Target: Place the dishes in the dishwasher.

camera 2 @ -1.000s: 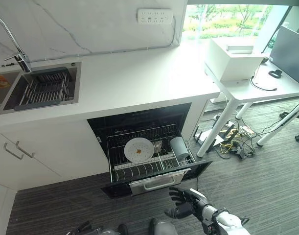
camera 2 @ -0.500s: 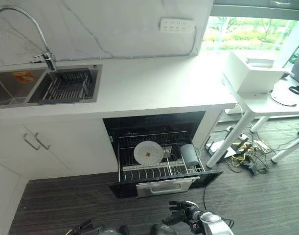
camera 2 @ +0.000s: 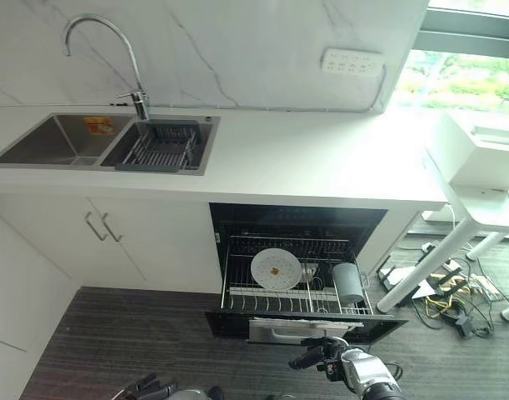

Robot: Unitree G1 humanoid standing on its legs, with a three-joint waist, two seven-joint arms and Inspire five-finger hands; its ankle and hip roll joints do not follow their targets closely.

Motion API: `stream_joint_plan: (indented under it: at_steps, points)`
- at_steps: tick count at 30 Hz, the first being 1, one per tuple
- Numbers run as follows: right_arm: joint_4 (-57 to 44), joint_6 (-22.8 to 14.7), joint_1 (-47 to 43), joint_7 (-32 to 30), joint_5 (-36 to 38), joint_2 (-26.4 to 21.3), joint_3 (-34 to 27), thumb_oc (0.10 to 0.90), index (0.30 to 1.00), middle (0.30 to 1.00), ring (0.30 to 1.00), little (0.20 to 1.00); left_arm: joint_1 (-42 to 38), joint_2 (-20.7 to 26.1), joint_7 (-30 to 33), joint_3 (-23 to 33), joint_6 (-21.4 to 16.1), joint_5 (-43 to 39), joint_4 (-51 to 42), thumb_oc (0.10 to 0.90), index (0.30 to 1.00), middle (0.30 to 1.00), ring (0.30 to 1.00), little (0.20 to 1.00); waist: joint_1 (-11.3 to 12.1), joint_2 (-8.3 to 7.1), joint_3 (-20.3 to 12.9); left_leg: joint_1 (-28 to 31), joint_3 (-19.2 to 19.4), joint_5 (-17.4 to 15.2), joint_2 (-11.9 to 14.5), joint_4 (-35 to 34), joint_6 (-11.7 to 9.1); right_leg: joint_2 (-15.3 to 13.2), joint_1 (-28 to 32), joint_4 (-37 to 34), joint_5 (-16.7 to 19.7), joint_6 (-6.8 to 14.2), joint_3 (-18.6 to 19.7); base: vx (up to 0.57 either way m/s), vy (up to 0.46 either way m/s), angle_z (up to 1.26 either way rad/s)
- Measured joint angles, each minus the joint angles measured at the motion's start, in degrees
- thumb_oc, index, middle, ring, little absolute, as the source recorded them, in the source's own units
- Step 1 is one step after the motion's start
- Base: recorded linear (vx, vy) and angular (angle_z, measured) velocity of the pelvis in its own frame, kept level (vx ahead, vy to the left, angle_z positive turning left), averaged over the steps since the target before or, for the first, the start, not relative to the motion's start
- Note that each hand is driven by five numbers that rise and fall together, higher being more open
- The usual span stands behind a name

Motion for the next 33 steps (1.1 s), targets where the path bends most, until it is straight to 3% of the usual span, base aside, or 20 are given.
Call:
stream_joint_plan:
  at_steps: [7, 13, 18, 28, 33]
  points:
    - [8.87, 1.60, -5.66, -3.53, 4.27, -0.81, -0.03, 0.800, 0.900, 0.900, 0.900, 0.900, 1.83, 1.41, 0.04, -2.26, 1.31, 0.37, 3.92, 0.800, 0.900, 0.900, 0.900, 0.900, 2.21, 0.38, 0.31, 0.04, -1.96, 0.01, -0.76, -0.01, 0.00, -0.90, 1.35, -0.23, -0.32, 0.39, -2.25, 0.06, 0.009, 0.18]
    - [13.47, 2.01, -13.50, -7.43, 6.25, -1.51, -0.10, 0.800, 0.900, 0.900, 0.900, 0.900, 1.91, 1.67, 0.00, -3.24, 2.16, 0.37, 4.76, 0.800, 0.900, 0.900, 0.900, 0.900, 4.13, 1.66, 3.92, -0.20, -2.63, 0.05, -0.94, -0.04, 0.04, -1.50, 2.06, -0.62, -0.18, 0.62, -4.11, 0.05, 0.023, 0.16]
    - [15.63, 2.04, -20.60, -9.11, 9.07, -5.38, -0.41, 0.800, 0.900, 0.900, 0.900, 0.900, 1.72, 1.76, -0.01, -3.29, 1.91, 0.20, 3.73, 0.800, 0.900, 0.900, 0.900, 0.900, 5.49, 3.88, 6.37, -0.72, -3.26, 0.28, -1.72, -1.55, -0.22, -2.98, 2.22, -1.02, -0.24, 0.87, -6.66, 0.05, 0.030, 0.29]
    - [24.56, 1.32, -37.68, -11.46, 9.46, -16.99, -0.32, 0.800, 0.900, 0.900, 0.900, 0.900, -0.24, 1.64, -1.48, -6.26, -0.18, -1.24, 1.89, 0.800, 0.900, 0.900, 0.900, 0.900, 6.88, 10.34, 11.25, -6.04, -5.31, 6.50, -4.49, -3.74, 1.35, -6.64, -4.10, 2.51, -0.73, 0.81, -9.17, -0.03, 0.056, 0.18]
    - [27.31, 0.16, -44.68, -12.46, 9.56, -19.76, -0.02, 0.800, 0.900, 0.900, 0.900, 0.900, -0.30, 1.72, -2.59, -6.19, -0.21, -2.46, -0.81, 0.800, 0.900, 0.900, 0.900, 0.900, 7.43, 12.37, 12.95, -6.63, -5.63, 7.03, -4.97, -6.22, 0.28, -7.42, -5.09, 2.62, -0.70, 0.84, -10.03, 0.01, 0.029, 0.10]
